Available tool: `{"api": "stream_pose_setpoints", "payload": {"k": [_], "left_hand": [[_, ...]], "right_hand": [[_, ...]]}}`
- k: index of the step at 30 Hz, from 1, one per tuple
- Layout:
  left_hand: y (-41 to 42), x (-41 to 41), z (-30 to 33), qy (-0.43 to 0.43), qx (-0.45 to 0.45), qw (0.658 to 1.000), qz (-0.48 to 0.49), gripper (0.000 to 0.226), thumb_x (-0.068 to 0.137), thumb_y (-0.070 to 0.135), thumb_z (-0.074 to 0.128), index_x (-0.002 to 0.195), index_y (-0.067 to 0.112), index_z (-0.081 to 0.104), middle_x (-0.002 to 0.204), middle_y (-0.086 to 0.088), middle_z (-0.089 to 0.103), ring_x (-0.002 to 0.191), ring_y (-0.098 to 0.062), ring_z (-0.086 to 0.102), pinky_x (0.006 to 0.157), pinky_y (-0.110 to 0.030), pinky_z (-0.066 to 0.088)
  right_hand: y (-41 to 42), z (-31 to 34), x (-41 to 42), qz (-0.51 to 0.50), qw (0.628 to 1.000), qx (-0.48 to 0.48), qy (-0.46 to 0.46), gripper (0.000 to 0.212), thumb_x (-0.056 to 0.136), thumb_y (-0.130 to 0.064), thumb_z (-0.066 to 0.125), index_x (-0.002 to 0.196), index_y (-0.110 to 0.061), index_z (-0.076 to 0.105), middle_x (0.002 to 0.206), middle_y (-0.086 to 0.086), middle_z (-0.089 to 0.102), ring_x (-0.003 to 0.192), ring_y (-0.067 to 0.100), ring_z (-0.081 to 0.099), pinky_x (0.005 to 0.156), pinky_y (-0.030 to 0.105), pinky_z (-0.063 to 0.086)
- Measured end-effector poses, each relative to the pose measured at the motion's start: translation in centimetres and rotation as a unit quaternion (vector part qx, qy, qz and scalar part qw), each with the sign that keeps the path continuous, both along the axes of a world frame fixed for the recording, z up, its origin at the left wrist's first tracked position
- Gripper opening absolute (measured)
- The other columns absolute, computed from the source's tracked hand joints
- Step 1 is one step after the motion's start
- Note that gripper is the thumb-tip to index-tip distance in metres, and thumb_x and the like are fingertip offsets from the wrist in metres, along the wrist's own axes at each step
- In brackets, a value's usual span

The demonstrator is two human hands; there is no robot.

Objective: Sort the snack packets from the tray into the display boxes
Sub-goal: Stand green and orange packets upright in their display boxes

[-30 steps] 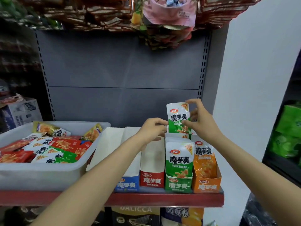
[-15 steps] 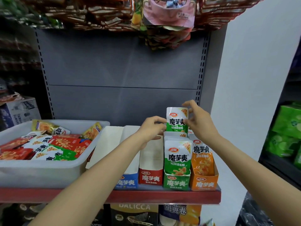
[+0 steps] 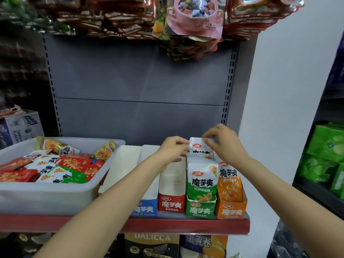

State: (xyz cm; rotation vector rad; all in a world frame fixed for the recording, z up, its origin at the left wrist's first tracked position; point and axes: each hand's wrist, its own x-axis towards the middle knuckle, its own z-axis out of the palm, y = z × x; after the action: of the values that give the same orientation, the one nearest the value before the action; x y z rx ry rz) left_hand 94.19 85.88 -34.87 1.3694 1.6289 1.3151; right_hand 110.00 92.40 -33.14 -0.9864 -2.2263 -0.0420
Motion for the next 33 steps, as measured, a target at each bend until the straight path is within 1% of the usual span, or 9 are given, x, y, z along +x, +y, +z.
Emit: {"api": "stream_pose_setpoints", "payload": {"k": [3,11,15,18,21,23,26,30,33], "left_hand": [[-1.0,-1.1,0.2,0.018,0.039,0.999,0.023,0.022,0.091,0.015,0.055,0.113,0.016,0.061,0.106,0.0,0.065,0.093,-0.012,0.065,0.083,-0.03,0.051],[-6.5,-9.0,-0.2,0.147,0.106,0.974,0.139,0.015,0.09,0.014,0.056,0.102,0.018,0.064,0.092,0.002,0.069,0.082,-0.009,0.065,0.067,-0.017,0.046],[-10.1,-15.8,-1.0,0.186,0.086,0.953,0.225,0.014,0.088,0.011,0.056,0.096,0.019,0.064,0.085,0.005,0.067,0.083,-0.012,0.064,0.075,-0.027,0.05],[-12.6,-21.5,-1.6,0.23,0.036,0.93,0.284,0.016,0.088,0.007,0.055,0.1,0.013,0.064,0.096,-0.003,0.066,0.083,-0.013,0.058,0.071,-0.022,0.041],[-14.5,-26.7,-2.3,0.299,-0.072,0.906,0.291,0.025,0.087,0.017,0.062,0.111,0.01,0.062,0.111,-0.006,0.065,0.099,-0.019,0.059,0.076,-0.022,0.039],[-15.5,-28.7,-2.6,0.341,-0.153,0.893,0.252,0.044,0.083,0.028,0.067,0.123,0.013,0.057,0.125,-0.005,0.059,0.113,-0.02,0.056,0.09,-0.025,0.041],[-16.5,-30.2,-2.6,0.349,-0.252,0.881,0.197,0.074,0.076,0.04,0.073,0.139,0.018,0.042,0.142,-0.001,0.045,0.128,-0.02,0.045,0.103,-0.028,0.036],[-16.9,-32.1,-3.2,0.306,-0.277,0.895,0.167,0.083,0.073,0.041,0.077,0.143,0.023,0.036,0.148,0.002,0.037,0.133,-0.019,0.039,0.105,-0.026,0.032],[-16.7,-32.8,-3.8,0.291,-0.237,0.908,0.186,0.082,0.07,0.038,0.08,0.14,0.023,0.04,0.147,0.0,0.038,0.131,-0.02,0.041,0.107,-0.029,0.033]], "right_hand": [[-1.0,1.1,-1.4,0.022,1.0,0.019,-0.006,0.024,0.094,-0.021,0.052,0.114,-0.018,0.065,0.117,0.001,0.057,0.111,0.017,0.05,0.089,0.027,0.04],[-5.2,0.9,-12.4,0.139,0.989,-0.054,-0.02,0.024,0.088,-0.016,0.052,0.107,-0.018,0.067,0.106,0.002,0.059,0.097,0.02,0.057,0.084,0.037,0.049],[-7.6,-0.2,-19.8,0.204,0.972,-0.116,-0.02,0.023,0.088,-0.016,0.053,0.105,-0.016,0.068,0.107,0.002,0.066,0.098,0.02,0.06,0.084,0.033,0.049],[-9.3,-1.3,-25.3,0.238,0.96,-0.146,-0.033,0.02,0.087,-0.018,0.058,0.103,-0.011,0.068,0.106,0.006,0.068,0.099,0.024,0.062,0.086,0.035,0.048],[-10.6,-2.8,-29.8,0.263,0.948,-0.144,-0.102,0.026,0.087,-0.026,0.06,0.105,-0.009,0.064,0.109,0.011,0.066,0.102,0.03,0.06,0.086,0.04,0.048],[-10.9,-3.7,-31.7,0.281,0.926,-0.16,-0.193,0.049,0.085,-0.037,0.064,0.126,-0.012,0.052,0.127,0.008,0.057,0.117,0.027,0.053,0.094,0.033,0.043],[-10.8,-4.7,-33.8,0.293,0.878,-0.174,-0.337,0.081,0.085,-0.042,0.063,0.149,-0.018,0.018,0.154,0.004,0.026,0.139,0.024,0.029,0.113,0.036,0.028],[-10.8,-5.5,-35.3,0.268,0.856,-0.15,-0.416,0.086,0.086,-0.037,0.063,0.151,-0.022,0.009,0.156,0.009,0.014,0.143,0.028,0.017,0.116,0.04,0.022],[-10.5,-5.0,-35.7,0.277,0.877,-0.141,-0.365,0.083,0.079,-0.034,0.072,0.146,-0.017,0.026,0.148,0.009,0.032,0.134,0.028,0.032,0.111,0.038,0.03]]}}
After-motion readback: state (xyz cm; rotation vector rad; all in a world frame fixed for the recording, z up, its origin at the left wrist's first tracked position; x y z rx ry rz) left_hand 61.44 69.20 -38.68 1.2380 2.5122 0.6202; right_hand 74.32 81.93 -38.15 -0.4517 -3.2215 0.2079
